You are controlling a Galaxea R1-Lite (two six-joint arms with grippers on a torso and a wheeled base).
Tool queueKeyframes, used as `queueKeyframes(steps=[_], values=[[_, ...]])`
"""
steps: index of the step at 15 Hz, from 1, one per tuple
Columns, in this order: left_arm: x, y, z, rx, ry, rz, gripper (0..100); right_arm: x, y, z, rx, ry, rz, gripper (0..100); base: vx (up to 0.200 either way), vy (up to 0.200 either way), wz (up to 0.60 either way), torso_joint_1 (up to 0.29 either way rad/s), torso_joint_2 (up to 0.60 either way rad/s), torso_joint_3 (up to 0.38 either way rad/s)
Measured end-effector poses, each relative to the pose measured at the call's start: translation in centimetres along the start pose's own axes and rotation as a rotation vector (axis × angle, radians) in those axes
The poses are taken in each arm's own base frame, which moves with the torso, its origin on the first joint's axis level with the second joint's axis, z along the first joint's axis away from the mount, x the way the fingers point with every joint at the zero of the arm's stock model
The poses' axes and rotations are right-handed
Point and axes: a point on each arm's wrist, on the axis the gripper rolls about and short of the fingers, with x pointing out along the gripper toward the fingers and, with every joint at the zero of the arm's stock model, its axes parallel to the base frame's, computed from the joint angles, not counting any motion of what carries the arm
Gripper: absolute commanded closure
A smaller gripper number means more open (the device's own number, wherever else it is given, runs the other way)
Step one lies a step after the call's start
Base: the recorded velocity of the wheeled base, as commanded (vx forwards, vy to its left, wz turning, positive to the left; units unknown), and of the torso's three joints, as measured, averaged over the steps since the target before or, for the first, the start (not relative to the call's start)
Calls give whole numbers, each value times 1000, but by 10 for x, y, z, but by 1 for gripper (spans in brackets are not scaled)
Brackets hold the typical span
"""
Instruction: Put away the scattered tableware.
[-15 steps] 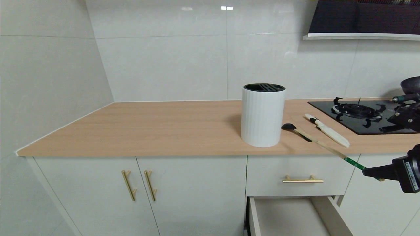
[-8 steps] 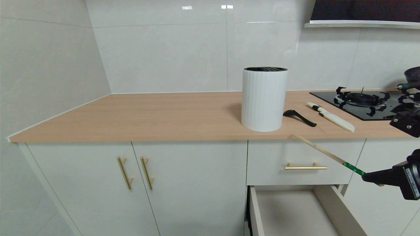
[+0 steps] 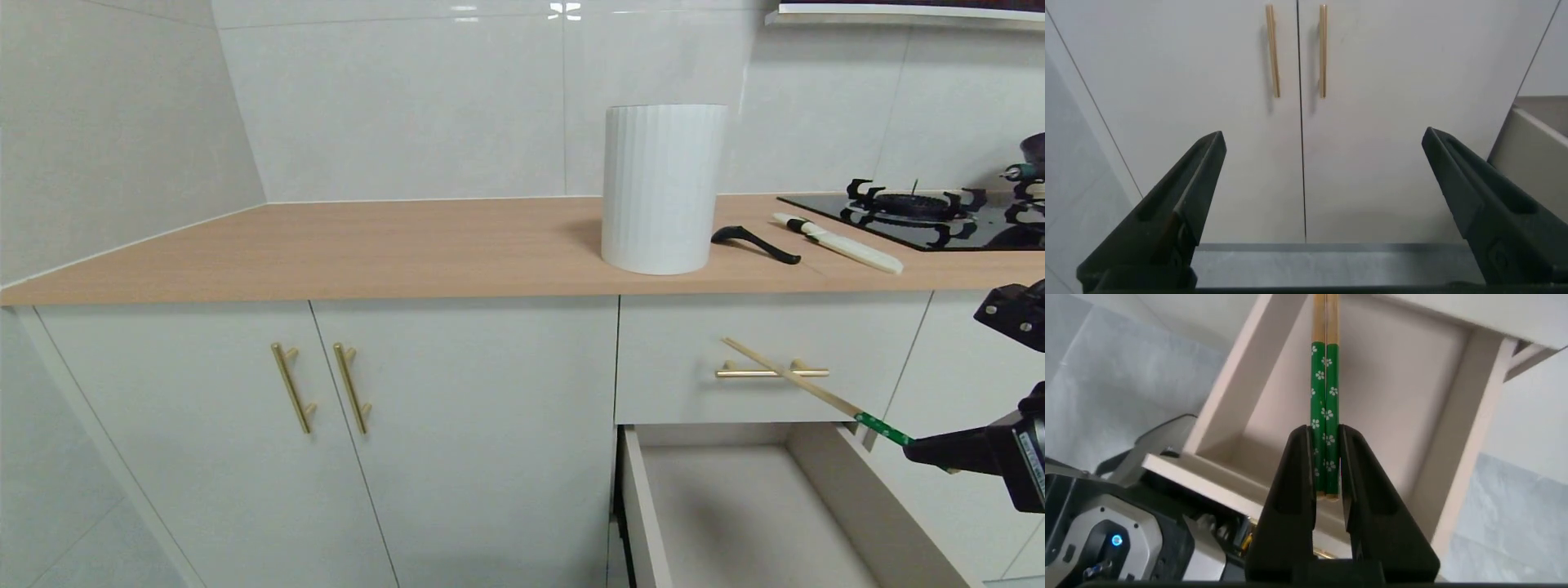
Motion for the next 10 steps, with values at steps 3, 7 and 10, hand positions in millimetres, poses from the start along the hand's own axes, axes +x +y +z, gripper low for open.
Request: queueKeyframes(steps=[3, 7, 10], values=[[0, 0, 0, 0, 0, 0, 0, 3, 4, -1, -16, 12, 17, 100, 0, 0, 0, -6, 7, 19], [0, 0, 0, 0, 0, 1, 0, 15, 8, -3, -35, 63, 42, 100, 0, 0, 0, -48, 91, 60], [0, 0, 0, 0, 0, 1, 0, 36, 12, -5, -46, 149, 69, 100, 0, 0, 0, 0, 0, 0]])
